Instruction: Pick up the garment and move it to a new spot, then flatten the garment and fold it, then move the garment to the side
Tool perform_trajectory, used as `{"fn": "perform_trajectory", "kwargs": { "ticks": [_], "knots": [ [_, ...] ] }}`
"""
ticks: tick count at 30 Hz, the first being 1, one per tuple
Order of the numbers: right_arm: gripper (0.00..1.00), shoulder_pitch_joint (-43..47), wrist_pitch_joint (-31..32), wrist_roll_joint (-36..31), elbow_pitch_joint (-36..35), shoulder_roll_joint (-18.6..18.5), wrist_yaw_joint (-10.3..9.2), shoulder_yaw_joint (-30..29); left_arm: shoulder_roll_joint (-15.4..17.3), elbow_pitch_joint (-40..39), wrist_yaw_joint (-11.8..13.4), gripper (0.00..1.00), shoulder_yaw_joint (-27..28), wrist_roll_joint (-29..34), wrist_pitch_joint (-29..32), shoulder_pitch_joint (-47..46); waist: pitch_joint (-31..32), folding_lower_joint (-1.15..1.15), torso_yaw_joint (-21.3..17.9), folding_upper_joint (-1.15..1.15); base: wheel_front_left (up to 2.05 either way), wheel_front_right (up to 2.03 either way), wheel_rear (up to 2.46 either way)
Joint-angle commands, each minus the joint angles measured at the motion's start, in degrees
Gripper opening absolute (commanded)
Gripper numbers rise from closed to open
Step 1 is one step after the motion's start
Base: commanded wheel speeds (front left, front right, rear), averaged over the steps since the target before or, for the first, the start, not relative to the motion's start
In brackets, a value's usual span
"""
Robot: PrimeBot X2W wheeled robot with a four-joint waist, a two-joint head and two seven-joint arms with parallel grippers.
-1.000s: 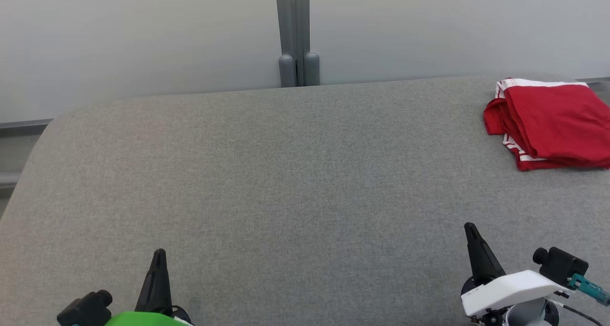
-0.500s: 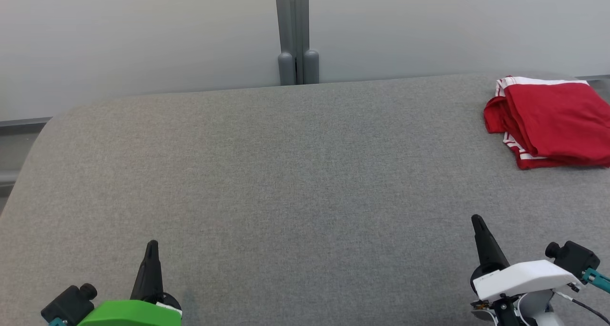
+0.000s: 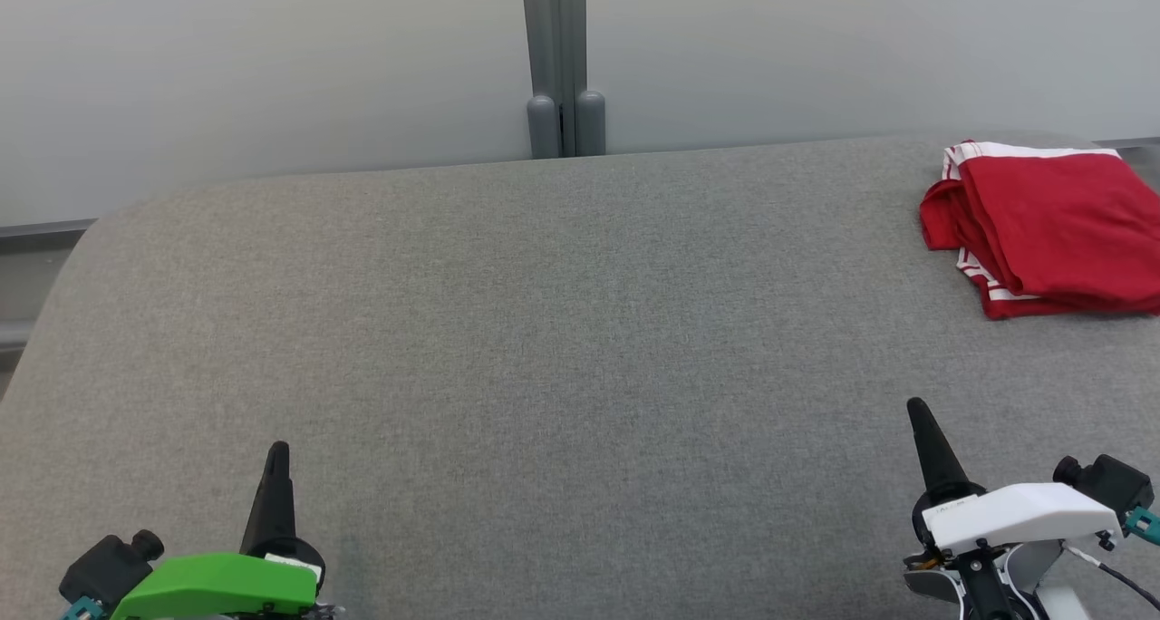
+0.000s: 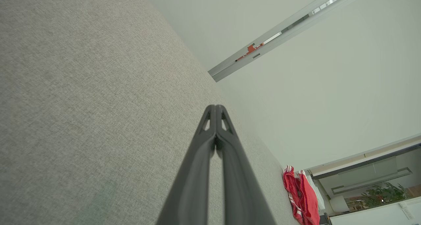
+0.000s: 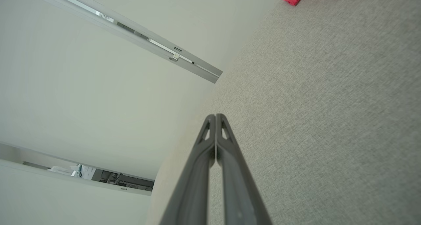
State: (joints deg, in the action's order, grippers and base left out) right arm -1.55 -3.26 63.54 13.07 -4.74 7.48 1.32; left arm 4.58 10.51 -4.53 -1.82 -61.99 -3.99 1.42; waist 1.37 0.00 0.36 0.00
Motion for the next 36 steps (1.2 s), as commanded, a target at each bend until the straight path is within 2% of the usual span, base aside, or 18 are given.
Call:
{"fn": "perform_trajectory", "kwargs": {
  "ticks": [1,36],
  "knots": [
    [0.0,-1.3,0.5,1.6,-0.3,-0.2,0.03,-0.4,0.6,-0.2,-0.4,0.0,0.5,-1.9,0.4,-1.7,0.0,0.0,0.0,0.0,0.0,0.0,0.0],
    [0.0,-3.6,5.4,19.4,0.4,0.3,0.03,-4.0,0.4,2.0,-2.2,0.0,3.8,-20.7,5.4,-5.5,-0.9,0.0,-0.2,0.0,0.0,0.0,0.0]
  ]
}}
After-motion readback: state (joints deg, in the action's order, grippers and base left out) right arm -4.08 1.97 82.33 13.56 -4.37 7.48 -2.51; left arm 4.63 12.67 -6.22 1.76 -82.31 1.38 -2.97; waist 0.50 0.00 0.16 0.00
